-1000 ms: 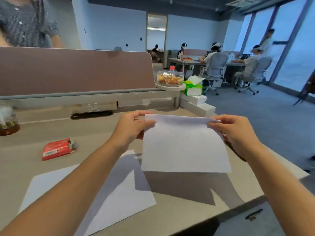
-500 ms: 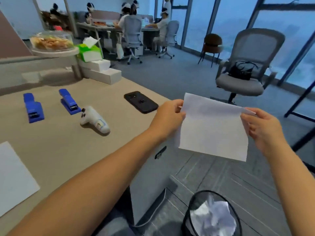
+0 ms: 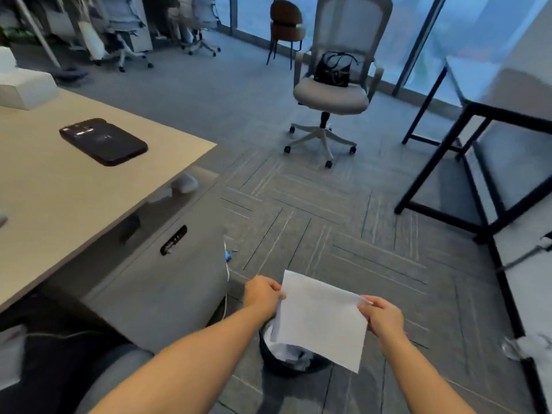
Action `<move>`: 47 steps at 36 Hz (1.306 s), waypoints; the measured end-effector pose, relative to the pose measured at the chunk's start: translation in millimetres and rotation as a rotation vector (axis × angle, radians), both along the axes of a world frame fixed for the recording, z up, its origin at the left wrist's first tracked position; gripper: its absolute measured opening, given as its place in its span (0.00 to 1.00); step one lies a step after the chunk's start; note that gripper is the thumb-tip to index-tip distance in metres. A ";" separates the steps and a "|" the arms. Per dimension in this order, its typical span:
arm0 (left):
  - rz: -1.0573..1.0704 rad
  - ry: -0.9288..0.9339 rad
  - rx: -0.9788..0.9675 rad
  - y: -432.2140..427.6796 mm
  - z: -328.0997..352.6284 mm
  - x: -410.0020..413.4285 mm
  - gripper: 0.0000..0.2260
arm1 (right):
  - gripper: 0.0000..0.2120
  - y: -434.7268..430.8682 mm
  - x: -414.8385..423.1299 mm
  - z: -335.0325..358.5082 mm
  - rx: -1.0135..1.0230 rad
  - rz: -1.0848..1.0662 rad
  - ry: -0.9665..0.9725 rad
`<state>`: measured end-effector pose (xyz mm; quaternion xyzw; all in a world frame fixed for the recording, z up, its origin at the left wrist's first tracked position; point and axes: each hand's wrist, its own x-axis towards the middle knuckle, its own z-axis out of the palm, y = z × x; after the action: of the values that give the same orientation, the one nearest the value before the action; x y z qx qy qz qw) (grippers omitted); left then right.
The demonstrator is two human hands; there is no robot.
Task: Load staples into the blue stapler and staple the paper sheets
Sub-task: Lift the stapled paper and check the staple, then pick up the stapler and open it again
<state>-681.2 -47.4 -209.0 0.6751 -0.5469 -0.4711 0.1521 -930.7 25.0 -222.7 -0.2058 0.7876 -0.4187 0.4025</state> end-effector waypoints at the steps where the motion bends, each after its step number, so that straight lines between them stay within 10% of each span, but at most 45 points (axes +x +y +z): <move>1: -0.007 -0.007 0.009 -0.6 -4.6 -4.1 0.07 | 0.08 0.4 -0.1 -6.3 0.012 -0.026 0.006; 9: -0.214 -0.074 0.206 3.5 -34.5 -18.1 0.31 | 0.06 6.9 16.9 -62.8 0.171 -0.240 0.032; 15: -0.221 -0.021 0.244 5.5 -32.7 3.8 0.24 | 0.36 4.0 45.9 -63.2 0.217 -0.063 -0.125; 24: -0.085 0.207 0.156 -49.5 68.5 47.4 0.12 | 0.07 -87.3 84.4 69.7 -0.095 0.301 -0.103; 36: 0.057 0.390 -0.375 -47.6 291.0 192.7 0.09 | 0.05 -128.6 249.8 279.8 -0.551 0.690 -0.033; 47: 0.418 0.198 -0.636 58.2 341.0 395.5 0.08 | 0.04 -117.4 468.3 320.4 -0.674 1.031 -0.134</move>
<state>-285.7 10.8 132.1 0.6424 -0.4988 -0.2999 0.4986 -462.3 -92.4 97.7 -0.6490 0.3843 -0.4080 0.5144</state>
